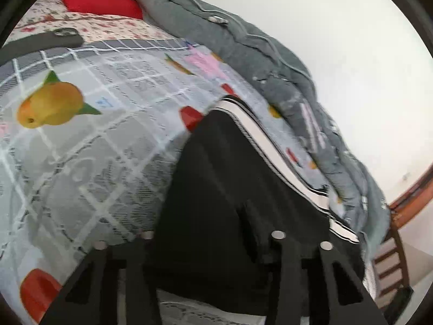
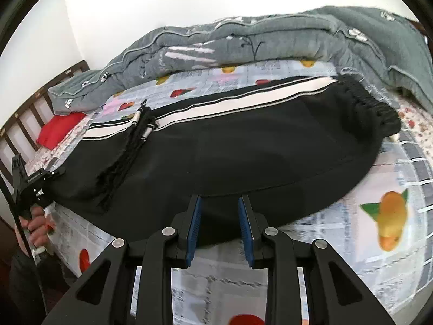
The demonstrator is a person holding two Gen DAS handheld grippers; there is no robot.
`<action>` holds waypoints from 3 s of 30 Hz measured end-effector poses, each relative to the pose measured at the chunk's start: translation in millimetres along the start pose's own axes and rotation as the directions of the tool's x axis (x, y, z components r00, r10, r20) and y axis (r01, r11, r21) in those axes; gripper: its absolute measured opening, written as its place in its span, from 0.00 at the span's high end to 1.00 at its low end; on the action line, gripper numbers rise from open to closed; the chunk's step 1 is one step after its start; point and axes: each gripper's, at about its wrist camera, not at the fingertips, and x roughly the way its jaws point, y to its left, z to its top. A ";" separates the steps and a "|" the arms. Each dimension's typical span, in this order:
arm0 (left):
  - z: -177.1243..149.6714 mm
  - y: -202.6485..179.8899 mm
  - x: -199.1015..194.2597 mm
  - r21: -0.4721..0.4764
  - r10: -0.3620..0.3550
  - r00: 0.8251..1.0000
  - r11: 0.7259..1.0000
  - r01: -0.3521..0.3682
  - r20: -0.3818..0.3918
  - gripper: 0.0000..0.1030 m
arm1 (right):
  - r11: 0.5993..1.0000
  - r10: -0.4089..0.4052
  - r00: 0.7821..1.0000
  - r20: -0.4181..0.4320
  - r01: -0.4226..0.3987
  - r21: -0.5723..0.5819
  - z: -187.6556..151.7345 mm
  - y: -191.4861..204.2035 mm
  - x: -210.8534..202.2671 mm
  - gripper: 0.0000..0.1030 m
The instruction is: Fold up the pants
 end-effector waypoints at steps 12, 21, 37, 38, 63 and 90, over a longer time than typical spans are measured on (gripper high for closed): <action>5.6 -117.2 -25.5 0.269 0.078 0.987 0.956 -0.113 0.139 0.84 | 0.985 -0.162 0.986 0.028 0.163 -0.052 -9.9 -42.3 -30.4 0.73; -53.5 -264.1 -19.8 0.536 -0.043 0.992 0.844 -0.029 0.121 0.85 | 0.961 -0.275 0.960 0.055 0.275 0.018 -21.7 -108.2 -69.4 0.73; -215.1 -339.6 74.7 0.682 0.035 0.985 0.725 0.091 -0.168 0.68 | 0.950 -0.272 0.962 0.034 0.263 0.167 -63.3 -168.5 -113.1 0.69; -207.6 -338.0 70.0 0.657 -0.003 0.975 0.739 0.151 -0.220 0.64 | 0.953 -0.267 0.963 0.039 0.258 0.156 -61.3 -164.7 -113.0 0.67; -137.5 -161.0 -11.4 0.509 -0.113 0.976 0.839 0.193 -0.184 0.22 | 0.964 0.221 0.973 -0.063 -0.208 0.165 24.0 -40.7 40.0 0.83; -197.0 -248.2 33.9 0.682 0.131 0.987 0.731 -0.032 -0.095 0.15 | 0.982 -0.160 0.976 0.149 0.142 0.125 44.3 -197.7 -6.2 0.89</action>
